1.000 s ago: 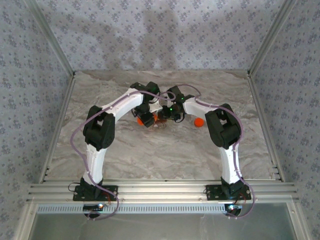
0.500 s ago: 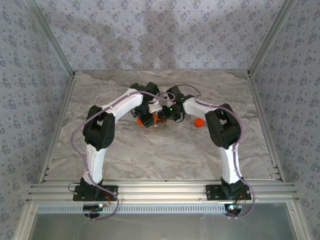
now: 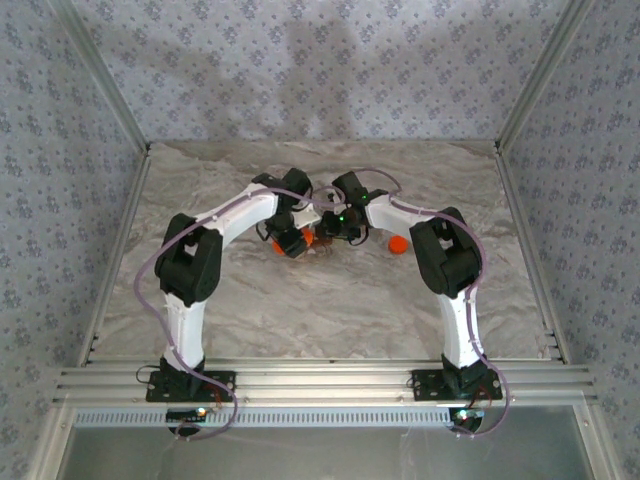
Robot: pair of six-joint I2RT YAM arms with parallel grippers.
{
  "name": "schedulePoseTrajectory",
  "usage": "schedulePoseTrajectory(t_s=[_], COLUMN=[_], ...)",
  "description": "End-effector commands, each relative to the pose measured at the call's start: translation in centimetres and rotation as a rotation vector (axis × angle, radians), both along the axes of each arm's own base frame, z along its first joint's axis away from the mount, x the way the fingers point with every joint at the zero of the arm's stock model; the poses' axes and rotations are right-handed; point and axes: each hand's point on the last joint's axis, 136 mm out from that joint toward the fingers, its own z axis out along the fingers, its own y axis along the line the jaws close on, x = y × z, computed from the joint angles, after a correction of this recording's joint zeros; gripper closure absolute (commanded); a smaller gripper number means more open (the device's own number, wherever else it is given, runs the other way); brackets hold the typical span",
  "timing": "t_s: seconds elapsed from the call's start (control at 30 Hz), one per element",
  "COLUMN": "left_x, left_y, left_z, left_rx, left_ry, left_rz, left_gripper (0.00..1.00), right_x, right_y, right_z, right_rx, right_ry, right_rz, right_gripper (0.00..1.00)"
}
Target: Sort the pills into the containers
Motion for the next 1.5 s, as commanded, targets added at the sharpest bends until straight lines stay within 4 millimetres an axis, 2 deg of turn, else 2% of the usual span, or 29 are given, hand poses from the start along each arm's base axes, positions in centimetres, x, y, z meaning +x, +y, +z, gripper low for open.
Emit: schedulePoseTrajectory(t_s=[0.0, 0.63, 0.9, 1.27, 1.47], left_x=[-0.4, -0.6, -1.3, -1.0, -0.7], left_y=[1.0, 0.4, 0.1, -0.7, -1.0], left_z=[0.5, 1.5, 0.9, 0.2, 0.7], left_rx=[-0.005, -0.184, -0.252, -0.382, -0.461], left_ry=[0.002, -0.056, -0.067, -0.134, -0.176], left_rz=[0.035, 0.107, 0.125, 0.144, 0.16], left_gripper=[1.0, 1.0, 1.0, 1.0, 1.0], right_x=[-1.4, -1.4, -1.4, -1.3, -1.3], right_y=[-0.8, -1.0, -0.9, -0.9, -0.9], right_z=[-2.7, -2.9, -3.0, -2.9, -2.7], right_rx=[-0.082, -0.107, -0.113, -0.121, -0.122], right_ry=[0.076, 0.081, 0.083, 0.084, 0.081], right_rz=[0.005, 0.002, 0.005, 0.004, 0.003], right_gripper=[0.52, 0.52, 0.52, 0.52, 0.51])
